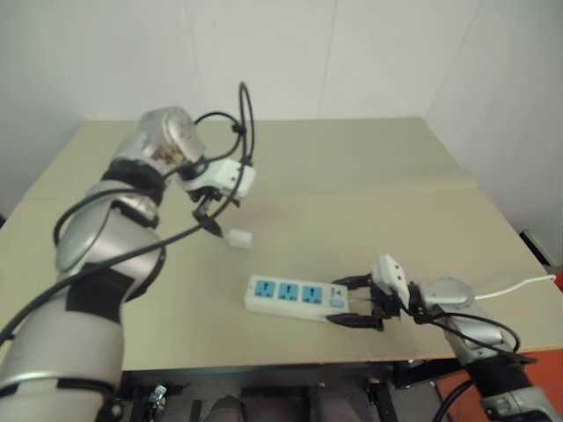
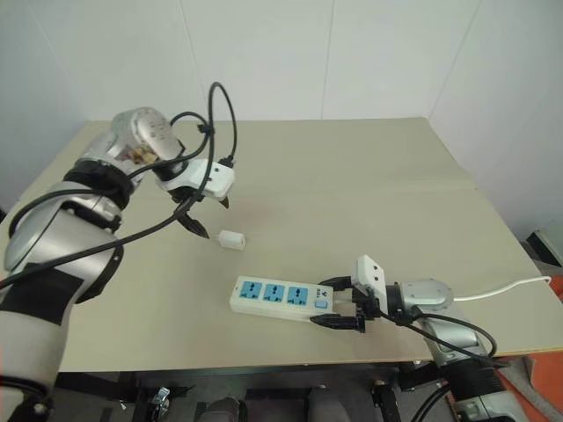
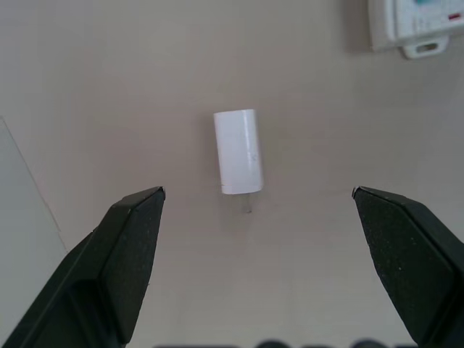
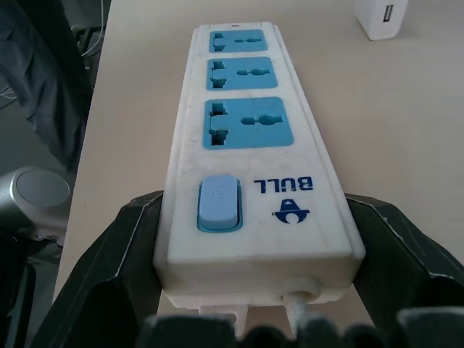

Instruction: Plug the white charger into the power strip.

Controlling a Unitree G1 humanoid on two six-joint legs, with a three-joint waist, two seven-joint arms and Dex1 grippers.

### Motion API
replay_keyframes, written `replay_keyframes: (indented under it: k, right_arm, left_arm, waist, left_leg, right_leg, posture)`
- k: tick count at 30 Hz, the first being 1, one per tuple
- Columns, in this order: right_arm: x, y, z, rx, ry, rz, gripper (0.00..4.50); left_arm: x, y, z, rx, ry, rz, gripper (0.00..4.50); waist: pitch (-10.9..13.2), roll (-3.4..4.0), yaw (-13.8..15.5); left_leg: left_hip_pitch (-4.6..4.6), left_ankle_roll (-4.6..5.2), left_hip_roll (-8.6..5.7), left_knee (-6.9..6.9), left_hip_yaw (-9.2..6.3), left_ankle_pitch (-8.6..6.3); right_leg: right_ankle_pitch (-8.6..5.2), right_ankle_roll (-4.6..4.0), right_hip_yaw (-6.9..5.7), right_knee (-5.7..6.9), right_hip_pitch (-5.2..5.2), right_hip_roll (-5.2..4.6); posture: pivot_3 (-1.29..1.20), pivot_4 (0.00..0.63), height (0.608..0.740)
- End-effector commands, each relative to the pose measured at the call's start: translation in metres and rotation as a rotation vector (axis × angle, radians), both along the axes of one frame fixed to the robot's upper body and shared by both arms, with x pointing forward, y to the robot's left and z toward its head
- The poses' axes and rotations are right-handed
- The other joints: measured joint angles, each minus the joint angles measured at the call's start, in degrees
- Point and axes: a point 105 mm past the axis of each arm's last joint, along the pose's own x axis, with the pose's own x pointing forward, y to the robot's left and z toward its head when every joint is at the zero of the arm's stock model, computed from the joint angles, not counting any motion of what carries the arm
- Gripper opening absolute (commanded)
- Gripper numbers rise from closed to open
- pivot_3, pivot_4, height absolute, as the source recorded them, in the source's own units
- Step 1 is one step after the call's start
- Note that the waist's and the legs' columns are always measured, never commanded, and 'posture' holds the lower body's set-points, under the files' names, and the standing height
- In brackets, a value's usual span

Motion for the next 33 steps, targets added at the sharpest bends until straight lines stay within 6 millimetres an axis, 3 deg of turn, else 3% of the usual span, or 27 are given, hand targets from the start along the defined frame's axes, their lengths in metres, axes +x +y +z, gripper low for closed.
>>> replay_keyframes:
  k: [1,9,17,33]
  right_arm:
    - [0.001,0.008,-0.004,-0.011,0.014,0.012,3.41]
    - [0.004,0.022,-0.007,-0.009,0.017,0.010,3.41]
    - [0.005,0.028,-0.007,-0.002,0.002,-0.005,3.41]
    - [0.004,0.029,-0.012,-0.020,0.002,-0.039,3.41]
  left_arm:
    - [0.004,-0.012,0.005,0.046,-0.035,-0.003,4.50]
    - [0.007,-0.025,-0.015,0.167,-0.034,-0.002,4.50]
    - [0.021,-0.022,-0.032,0.288,-0.141,0.028,4.50]
    - [0.014,-0.031,-0.063,0.259,-0.044,0.075,4.50]
  waist:
    - [0.00,0.00,-0.04]
    - [0.00,0.00,-0.87]
    - [0.00,0.00,-0.85]
    - [0.00,0.00,-0.84]
  left_leg:
    - [0.00,0.00,0.00,0.00,0.00,0.00]
    - [0.06,0.01,0.01,-0.02,-0.01,0.00]
    - [0.07,0.01,0.01,-0.02,-0.02,-0.01]
    - [0.09,0.01,0.01,-0.02,-0.02,0.00]
  right_leg:
    - [0.00,0.00,0.00,0.01,0.00,0.00]
    - [0.00,0.00,0.04,0.08,0.01,0.04]
    - [0.01,0.01,0.05,0.08,0.02,0.04]
    - [0.01,0.01,0.05,0.11,0.04,0.04]
  posture:
    - [0.00,0.150,0.740]
    - [0.00,0.150,0.740]
    - [0.00,0.150,0.740]
    - [0.00,0.150,0.740]
